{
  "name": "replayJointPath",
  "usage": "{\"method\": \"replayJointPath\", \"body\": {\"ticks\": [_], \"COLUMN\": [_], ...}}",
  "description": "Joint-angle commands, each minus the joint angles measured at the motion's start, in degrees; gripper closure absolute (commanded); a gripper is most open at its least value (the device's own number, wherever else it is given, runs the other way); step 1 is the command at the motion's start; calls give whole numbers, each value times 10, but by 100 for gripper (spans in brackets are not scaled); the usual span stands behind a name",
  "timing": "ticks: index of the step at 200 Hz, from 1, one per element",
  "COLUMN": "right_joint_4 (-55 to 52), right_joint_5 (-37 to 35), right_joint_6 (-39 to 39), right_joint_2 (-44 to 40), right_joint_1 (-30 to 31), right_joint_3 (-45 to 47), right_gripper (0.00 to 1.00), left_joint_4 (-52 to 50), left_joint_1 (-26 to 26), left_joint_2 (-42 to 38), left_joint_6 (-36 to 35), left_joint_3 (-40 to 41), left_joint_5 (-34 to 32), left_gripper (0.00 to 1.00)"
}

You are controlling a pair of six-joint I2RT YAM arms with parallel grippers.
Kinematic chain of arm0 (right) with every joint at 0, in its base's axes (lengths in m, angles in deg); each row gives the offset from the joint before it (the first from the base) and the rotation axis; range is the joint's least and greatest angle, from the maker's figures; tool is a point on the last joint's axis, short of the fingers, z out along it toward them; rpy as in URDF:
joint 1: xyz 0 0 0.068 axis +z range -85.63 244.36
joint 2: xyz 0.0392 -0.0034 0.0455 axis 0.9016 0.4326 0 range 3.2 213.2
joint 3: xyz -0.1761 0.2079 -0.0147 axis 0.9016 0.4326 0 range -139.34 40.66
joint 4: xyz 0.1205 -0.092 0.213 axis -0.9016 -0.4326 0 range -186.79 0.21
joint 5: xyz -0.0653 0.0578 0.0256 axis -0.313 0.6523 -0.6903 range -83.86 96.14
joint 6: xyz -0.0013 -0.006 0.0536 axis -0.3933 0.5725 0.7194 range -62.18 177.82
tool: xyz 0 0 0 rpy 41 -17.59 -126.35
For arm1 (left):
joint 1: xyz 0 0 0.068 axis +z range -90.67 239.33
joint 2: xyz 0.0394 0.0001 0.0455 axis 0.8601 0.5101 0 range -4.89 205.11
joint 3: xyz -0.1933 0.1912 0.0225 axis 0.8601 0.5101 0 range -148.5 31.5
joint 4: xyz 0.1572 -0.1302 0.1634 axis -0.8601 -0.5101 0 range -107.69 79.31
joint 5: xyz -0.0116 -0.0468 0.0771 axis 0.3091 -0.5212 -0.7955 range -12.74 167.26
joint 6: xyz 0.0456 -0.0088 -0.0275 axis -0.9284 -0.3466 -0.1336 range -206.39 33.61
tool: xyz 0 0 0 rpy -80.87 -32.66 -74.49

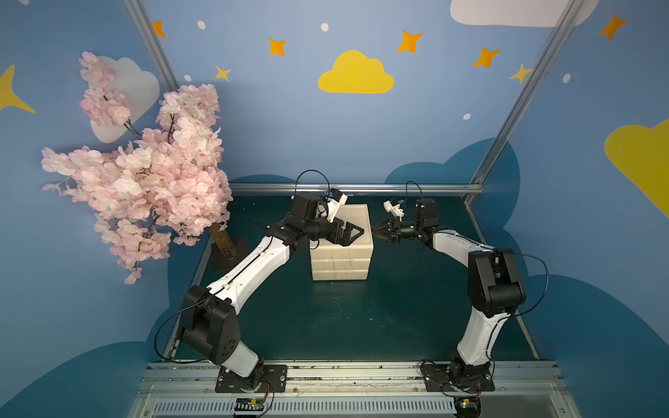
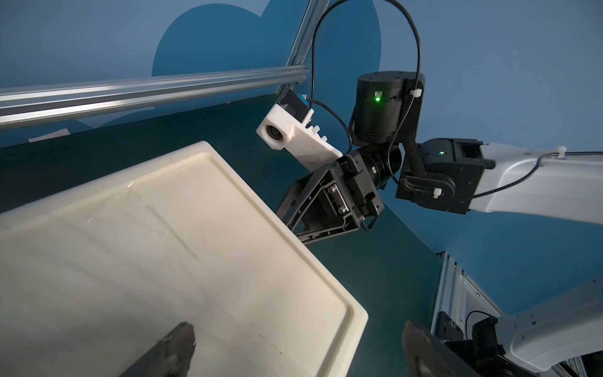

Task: Take the sponge out of the drawer
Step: Open the drawer in the storage box.

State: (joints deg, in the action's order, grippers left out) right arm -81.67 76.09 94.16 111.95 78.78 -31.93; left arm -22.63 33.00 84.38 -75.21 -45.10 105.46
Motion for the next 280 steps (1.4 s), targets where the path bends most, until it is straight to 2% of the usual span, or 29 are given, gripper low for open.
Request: {"method": "replayJointPath", "body": {"ticks": [1,41,137,172,280], "right_joint_4": [12,3,-19,-56,-82], "right_joint_5": [-1,-22,-39,-49,-63], "right_joint_6": [2,-11,-28,-61,-104], "right_joint_2": [8,-11,-92,-105,-100], "right_joint_1": [3,-14,-154,-166,-200], "right_joint_3": [-10,13,109,107,116], "right_gripper": [70,85,89,90,91], "left_joint_4": [5,0,4,3,1], "left_joint_1": [-1,2,18,19,19], "left_joint_2": [9,13,9,7,-2], "left_joint_6": [1,-2,-2,-3,-4], "left_joint_3": [5,6,20,19,29], "left_joint_5": [5,-10,-19,-21,-27], "left_gripper": [1,1,1,1,1]}}
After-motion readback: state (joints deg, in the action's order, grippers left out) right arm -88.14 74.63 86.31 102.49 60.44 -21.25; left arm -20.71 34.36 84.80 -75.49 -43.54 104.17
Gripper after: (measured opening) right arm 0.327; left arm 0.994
